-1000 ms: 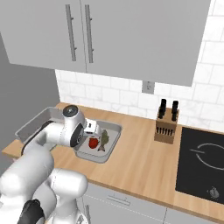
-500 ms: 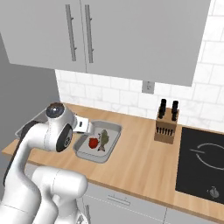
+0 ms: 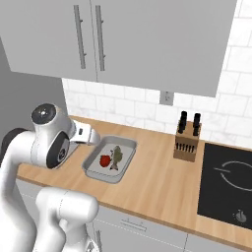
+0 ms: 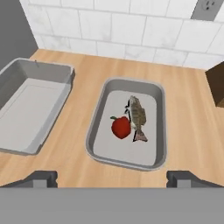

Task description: Place one bell pepper and one fish in each tupperware on the nearby counter, to pack two identical lunches.

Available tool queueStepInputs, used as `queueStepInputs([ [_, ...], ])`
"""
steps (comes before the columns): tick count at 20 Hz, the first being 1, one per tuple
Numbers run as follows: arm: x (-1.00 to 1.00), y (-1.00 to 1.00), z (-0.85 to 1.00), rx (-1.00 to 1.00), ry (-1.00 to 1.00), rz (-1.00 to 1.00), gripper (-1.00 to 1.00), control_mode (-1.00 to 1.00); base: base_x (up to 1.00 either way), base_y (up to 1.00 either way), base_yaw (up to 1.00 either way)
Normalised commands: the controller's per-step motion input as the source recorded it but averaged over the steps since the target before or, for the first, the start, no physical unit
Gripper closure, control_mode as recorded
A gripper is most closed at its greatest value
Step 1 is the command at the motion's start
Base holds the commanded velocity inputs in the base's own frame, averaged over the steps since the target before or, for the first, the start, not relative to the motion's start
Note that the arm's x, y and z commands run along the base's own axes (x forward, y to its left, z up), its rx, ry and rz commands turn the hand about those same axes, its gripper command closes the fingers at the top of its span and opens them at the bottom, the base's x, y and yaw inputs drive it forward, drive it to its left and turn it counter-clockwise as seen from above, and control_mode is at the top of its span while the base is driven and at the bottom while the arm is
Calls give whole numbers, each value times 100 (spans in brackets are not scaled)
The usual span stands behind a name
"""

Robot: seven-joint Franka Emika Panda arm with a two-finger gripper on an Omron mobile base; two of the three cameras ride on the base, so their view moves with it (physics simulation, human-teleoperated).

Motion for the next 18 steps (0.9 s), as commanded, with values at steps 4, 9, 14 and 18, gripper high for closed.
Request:
queueStepInputs([
  [4,-28,0,24,0,-10,0,-100,-100,0,0,0],
  [9,-30,0,34,1,-10,0,-100,-100,0,0,0],
  [14,-39,1,16,3,-26,0,-100,-100,0,0,0],
  [18,-38,9,11,2,-33,0,-100,-100,0,0,0],
])
